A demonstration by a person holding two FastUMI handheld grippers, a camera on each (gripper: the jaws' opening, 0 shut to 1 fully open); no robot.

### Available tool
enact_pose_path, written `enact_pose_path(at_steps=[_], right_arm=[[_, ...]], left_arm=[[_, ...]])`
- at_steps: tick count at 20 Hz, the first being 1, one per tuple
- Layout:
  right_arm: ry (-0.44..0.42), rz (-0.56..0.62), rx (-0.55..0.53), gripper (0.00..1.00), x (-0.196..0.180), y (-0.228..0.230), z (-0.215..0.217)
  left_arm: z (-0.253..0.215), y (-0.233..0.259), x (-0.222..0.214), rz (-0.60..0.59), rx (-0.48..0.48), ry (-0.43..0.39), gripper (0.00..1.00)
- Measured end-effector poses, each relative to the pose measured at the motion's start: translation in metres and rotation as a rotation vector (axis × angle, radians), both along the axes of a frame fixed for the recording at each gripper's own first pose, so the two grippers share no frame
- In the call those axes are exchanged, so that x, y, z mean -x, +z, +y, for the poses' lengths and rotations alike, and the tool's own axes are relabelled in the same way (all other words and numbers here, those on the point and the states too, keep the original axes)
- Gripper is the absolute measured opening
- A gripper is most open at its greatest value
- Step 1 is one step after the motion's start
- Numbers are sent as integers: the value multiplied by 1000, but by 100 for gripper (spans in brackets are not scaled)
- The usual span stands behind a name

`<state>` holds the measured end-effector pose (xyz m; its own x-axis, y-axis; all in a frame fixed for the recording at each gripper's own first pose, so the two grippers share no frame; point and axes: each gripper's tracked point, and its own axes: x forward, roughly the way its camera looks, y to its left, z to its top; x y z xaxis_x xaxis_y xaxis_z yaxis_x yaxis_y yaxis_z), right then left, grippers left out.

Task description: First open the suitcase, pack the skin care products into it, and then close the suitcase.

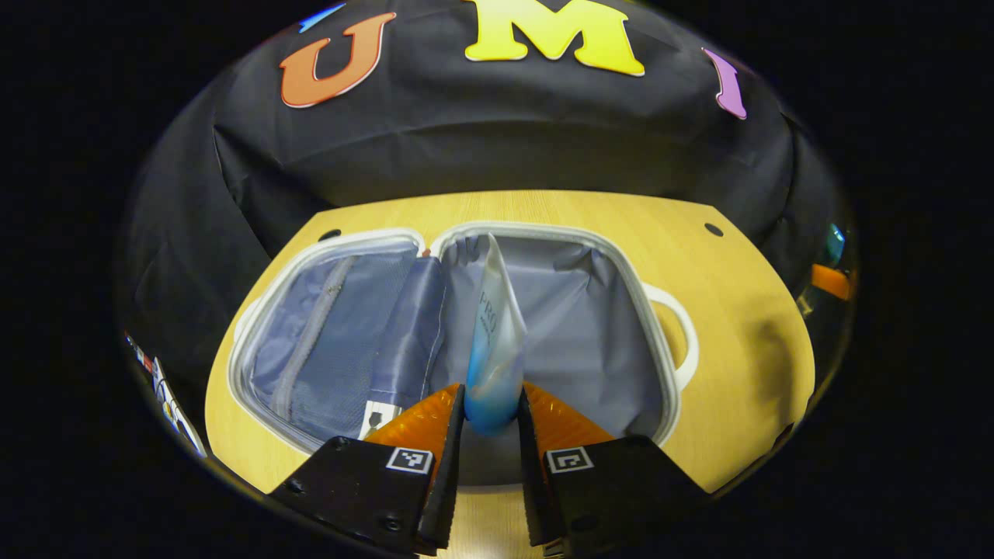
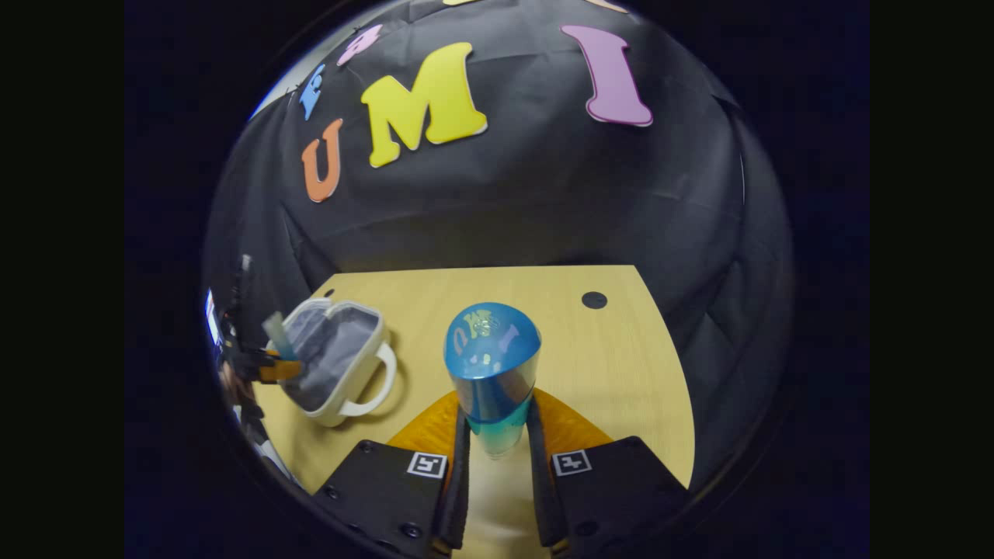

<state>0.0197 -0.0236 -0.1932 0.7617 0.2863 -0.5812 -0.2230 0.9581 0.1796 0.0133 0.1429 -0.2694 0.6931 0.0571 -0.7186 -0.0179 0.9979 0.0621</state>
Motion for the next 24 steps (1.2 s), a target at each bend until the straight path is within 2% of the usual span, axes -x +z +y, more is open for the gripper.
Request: enact_pose_path(at_steps=[4,6,10,16,17,18,19,24], right_arm=[[-61,-10,-83,33,20,48,1],[-65,-47,-69,33,24,66,0],[-22,-99,-22,33,33,90,5],[-1,-103,-30,33,38,97,13],[0,-105,-29,33,39,98,14],[0,-104,-26,33,40,99,13],[-1,-103,-27,33,40,98,12],[8,-99,-25,33,42,95,15]], left_arm=[[1,-33,-9,71,7,20,39],[3,-43,-12,99,8,49,39],[4,-42,-30,83,-8,69,39],[4,-43,-50,102,-50,71,41],[5,-43,-52,103,-57,69,48],[4,-43,-54,103,-61,66,49],[2,-45,-55,108,-55,64,42],[-2,-50,-54,125,-33,69,44]])
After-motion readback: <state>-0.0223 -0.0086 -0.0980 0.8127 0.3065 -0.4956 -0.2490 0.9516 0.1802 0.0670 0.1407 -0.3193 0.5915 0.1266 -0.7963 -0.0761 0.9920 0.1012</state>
